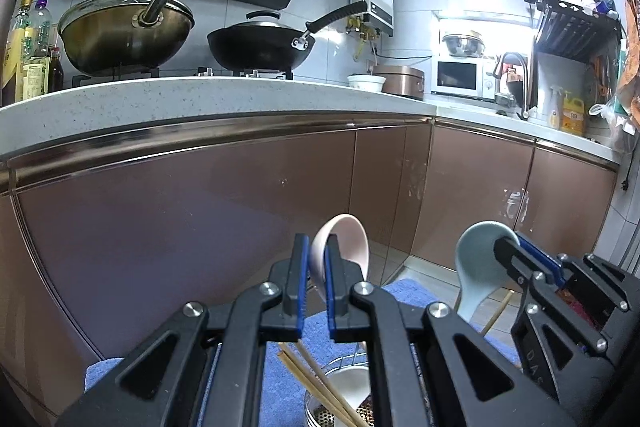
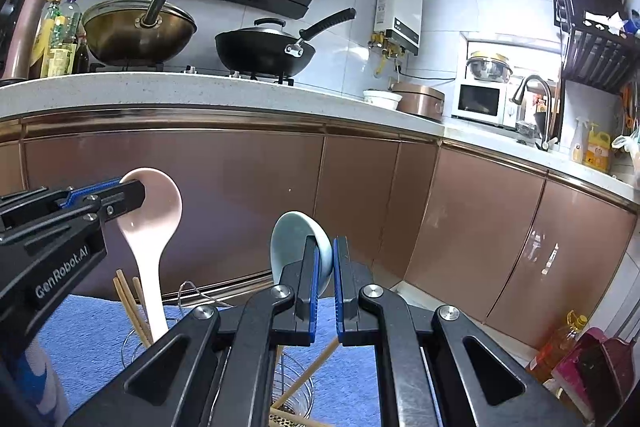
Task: Organize utensils
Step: 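Lower the spoons into the holder and open both tools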
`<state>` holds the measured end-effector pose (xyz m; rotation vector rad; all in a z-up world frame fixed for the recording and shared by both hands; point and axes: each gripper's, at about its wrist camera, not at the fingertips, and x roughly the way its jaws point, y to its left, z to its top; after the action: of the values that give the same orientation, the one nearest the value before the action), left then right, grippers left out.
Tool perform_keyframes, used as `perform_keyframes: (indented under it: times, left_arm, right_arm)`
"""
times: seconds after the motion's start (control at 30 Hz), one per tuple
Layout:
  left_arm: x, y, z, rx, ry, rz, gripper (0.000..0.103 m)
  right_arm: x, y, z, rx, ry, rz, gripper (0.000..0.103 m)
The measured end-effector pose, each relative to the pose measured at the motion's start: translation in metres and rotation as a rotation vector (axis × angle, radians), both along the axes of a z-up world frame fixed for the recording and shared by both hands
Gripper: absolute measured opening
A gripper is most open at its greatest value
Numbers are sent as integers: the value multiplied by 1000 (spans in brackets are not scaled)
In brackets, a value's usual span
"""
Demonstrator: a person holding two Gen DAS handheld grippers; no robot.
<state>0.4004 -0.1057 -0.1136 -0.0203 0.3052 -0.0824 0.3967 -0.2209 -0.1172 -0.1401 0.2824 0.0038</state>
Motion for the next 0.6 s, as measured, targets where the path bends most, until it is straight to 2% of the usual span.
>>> perform_keyframes:
  times: [0.23, 0.37, 0.47, 0.53, 0.6]
  left_arm:
    - [-2, -6, -17, 6, -25, 11, 8]
    - [-2, -4, -34, -34, 3, -16, 11]
    - [-6, -1, -39, -62, 19, -40, 23]
    - [-10, 1, -39, -74, 22, -48, 31]
    - [-15, 3, -37, -84, 16, -48, 35]
  right_arm:
    - [2, 5, -9, -20, 2, 0, 7]
    - [-2, 6, -22, -17, 16, 21, 12]
    - [-7, 4, -29, -4, 26, 25, 22]
    - [-11, 1, -30, 12, 30, 23, 24]
    - [-14, -3, -29, 26, 30, 19, 26]
